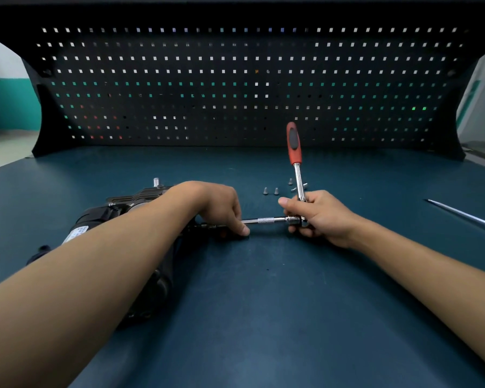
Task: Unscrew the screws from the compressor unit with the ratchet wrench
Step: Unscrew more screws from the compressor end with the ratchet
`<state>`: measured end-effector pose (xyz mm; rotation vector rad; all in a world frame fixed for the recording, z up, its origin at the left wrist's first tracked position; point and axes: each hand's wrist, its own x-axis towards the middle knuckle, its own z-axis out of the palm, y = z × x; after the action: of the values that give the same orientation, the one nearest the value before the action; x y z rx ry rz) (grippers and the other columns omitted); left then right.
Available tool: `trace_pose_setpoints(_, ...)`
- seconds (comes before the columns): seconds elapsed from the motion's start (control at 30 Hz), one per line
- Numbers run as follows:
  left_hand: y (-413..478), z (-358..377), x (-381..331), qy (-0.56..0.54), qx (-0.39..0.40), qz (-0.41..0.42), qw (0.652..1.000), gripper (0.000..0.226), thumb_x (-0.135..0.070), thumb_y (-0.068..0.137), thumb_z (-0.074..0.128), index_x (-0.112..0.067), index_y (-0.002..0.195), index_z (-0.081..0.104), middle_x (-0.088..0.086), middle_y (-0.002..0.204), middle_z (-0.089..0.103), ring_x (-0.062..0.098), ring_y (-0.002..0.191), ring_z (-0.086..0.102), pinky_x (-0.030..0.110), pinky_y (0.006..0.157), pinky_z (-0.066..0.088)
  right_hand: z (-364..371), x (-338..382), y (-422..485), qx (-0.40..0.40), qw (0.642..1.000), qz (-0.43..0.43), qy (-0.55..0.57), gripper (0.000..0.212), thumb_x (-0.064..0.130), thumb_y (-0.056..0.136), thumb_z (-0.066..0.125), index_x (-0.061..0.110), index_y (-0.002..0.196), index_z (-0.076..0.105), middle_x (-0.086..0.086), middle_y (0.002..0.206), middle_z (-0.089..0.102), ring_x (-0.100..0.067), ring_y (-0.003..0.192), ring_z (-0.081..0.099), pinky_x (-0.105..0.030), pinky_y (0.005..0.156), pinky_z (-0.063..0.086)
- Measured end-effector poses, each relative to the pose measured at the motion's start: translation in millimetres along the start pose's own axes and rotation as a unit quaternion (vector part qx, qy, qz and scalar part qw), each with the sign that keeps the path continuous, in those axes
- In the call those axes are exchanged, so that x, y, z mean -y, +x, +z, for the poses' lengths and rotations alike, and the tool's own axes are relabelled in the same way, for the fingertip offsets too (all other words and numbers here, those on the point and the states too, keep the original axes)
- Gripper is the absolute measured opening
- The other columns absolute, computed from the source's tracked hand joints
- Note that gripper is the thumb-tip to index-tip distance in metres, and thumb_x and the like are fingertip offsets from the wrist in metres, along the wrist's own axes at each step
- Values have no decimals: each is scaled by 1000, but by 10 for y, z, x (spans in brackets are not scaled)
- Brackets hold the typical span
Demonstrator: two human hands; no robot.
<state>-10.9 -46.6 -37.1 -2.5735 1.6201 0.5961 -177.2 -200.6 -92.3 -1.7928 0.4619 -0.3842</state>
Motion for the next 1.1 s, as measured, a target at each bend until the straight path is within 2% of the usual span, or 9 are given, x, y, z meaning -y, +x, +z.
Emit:
trace_pose_setpoints(0.13,-9,1,-10,-6,-2,-2,1000,32,-54,86,69,-24,75,74,-17,64,69,-5,54,55,23,66,43,-13,-34,-23,-9,998,-57,-29,25,25,89,75,8,78,61,-14,65,61,-13,41,52,-20,38,36)
trace_pose_setpoints(0.37,-8,-8,0,-10,-2,-7,1000,33,-56,85,69,-26,71,73,-16,66,71,-8,51,54,24,67,43,-34,-108,-20,-14,976,-182,-120,13,21,85,79,12,76,74,-1,66,70,-10,56,56,-22,55,45)
trace_pose_setpoints(0.53,3,-3,2,-7,-2,-5,1000,34,-55,87,68,-25,71,73,-15,67,71,-5,56,56,24,67,43,-42,-113,-26,-16,917,-301,-263,1,18,86,78,19,86,77,7,81,73,-6,77,66,-17,72,48)
trace_pose_setpoints(0.6,4,-4,-1,-8,-1,-4,1000,33,-54,87,68,-25,71,72,-16,65,71,-8,52,54,23,66,42,-45,-116,-20,-15,882,-365,-298,6,15,85,79,12,90,79,3,82,73,-7,74,65,-14,72,46)
trace_pose_setpoints(0.7,9,-5,-5,-7,0,-2,1000,31,-53,87,68,-26,72,73,-17,64,70,-9,50,53,23,66,42,-55,-106,-5,-14,866,-388,-314,8,20,87,77,13,91,79,5,81,72,-6,74,63,-14,71,45)
trace_pose_setpoints(0.77,11,-8,-1,-2,-3,-2,1000,30,-53,86,69,-26,74,74,-17,64,70,-7,56,55,22,67,43,-55,-122,-2,-17,870,-380,-314,9,25,89,74,17,90,79,10,82,72,-3,76,64,-14,71,46)
trace_pose_setpoints(0.87,9,-18,-5,6,-4,-4,1000,30,-54,85,70,-25,81,77,-19,64,69,-1,66,58,23,70,44,-51,-144,-10,-31,917,-288,-274,20,45,88,71,26,85,77,15,77,72,1,75,66,-10,68,46)
trace_pose_setpoints(1.0,3,-29,-9,9,-3,-3,1000,30,-54,84,71,-26,87,79,-20,68,71,0,71,60,23,74,46,8,-93,4,-49,974,-175,-137,51,59,87,66,10,73,70,-13,65,66,-12,50,62,-20,44,42)
trace_pose_setpoints(1.1,5,-21,-12,23,-11,1,1000,28,-55,83,72,-28,78,78,-21,66,70,0,70,59,24,75,47,70,-20,10,-90,991,-87,-37,54,60,83,64,7,78,69,-7,74,74,-19,44,61,-22,32,35)
